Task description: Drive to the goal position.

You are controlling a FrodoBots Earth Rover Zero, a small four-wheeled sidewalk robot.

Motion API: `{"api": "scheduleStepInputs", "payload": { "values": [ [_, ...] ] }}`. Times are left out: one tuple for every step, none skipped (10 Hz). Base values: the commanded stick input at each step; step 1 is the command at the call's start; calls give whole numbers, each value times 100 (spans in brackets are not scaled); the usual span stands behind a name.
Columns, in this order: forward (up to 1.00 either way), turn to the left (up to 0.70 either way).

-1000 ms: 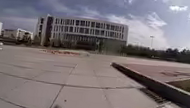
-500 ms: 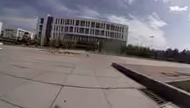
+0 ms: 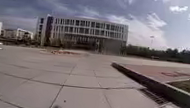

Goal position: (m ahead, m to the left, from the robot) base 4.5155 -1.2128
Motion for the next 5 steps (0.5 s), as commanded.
{"api": "scheduleStepInputs", "payload": {
  "values": [
    [7, 0],
    [7, 0],
    [7, 0],
    [7, 0],
    [7, 0]
  ]
}}
